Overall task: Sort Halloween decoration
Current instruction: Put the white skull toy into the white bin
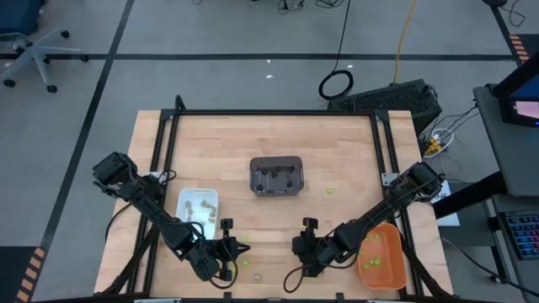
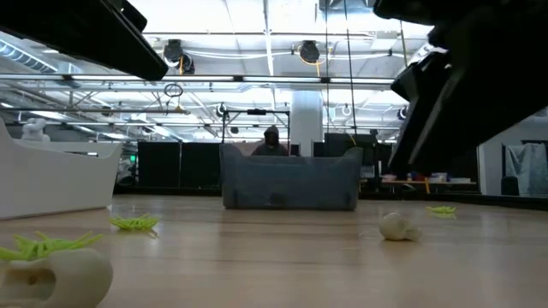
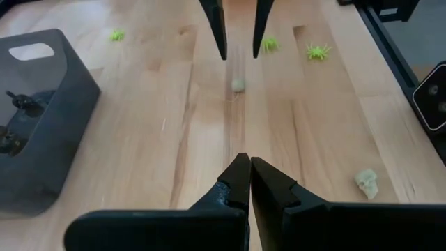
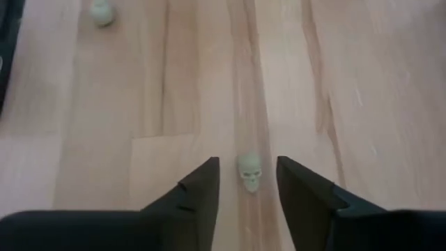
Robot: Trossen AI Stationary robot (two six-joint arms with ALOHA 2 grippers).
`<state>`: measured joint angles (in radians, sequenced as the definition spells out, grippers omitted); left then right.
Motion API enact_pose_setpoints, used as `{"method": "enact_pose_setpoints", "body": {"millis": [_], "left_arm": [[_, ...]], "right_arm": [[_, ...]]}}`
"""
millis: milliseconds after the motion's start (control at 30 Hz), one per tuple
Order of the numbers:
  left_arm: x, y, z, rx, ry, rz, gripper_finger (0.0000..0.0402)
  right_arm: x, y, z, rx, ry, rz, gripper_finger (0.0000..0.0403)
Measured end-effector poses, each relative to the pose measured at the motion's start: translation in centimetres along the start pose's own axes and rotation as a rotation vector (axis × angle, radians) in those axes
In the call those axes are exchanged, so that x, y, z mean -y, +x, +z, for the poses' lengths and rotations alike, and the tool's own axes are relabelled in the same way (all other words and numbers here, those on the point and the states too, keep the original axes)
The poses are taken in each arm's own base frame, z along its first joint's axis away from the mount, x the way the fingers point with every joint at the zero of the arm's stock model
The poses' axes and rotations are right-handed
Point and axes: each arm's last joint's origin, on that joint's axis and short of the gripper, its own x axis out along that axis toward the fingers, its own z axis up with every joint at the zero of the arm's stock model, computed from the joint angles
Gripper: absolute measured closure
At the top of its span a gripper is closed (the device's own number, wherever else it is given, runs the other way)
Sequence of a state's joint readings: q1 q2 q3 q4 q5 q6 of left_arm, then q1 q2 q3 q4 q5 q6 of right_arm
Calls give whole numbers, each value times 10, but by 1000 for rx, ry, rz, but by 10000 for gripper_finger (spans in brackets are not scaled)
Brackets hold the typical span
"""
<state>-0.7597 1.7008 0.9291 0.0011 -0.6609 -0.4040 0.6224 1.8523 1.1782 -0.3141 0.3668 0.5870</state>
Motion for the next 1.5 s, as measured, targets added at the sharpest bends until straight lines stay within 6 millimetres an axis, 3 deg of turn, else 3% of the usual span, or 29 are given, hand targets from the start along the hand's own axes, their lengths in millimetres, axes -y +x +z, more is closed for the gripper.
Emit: {"method": "enact_pose_setpoints", "body": {"millis": [133, 267, 433, 667, 967, 1500], "left_arm": [[-2, 2, 1, 0, -4, 8, 388], [-3, 2, 2, 4, 7, 12, 388], [-3, 2, 3, 15, 7, 7, 388], [-3, 3, 3, 14, 7, 9, 388], [-3, 3, 3, 15, 24, 9, 388], [-3, 3, 3, 15, 25, 9, 388]], "right_arm": [[1, 4, -3, -9, -15, -35, 248], [0, 20, -13, -46, -41, -56, 234], [0, 33, -19, -90, -44, -39, 235], [4, 38, -16, -91, -38, -34, 284], [4, 41, -13, -62, -74, -18, 393], [3, 42, -10, -16, -106, -8, 403]]}}
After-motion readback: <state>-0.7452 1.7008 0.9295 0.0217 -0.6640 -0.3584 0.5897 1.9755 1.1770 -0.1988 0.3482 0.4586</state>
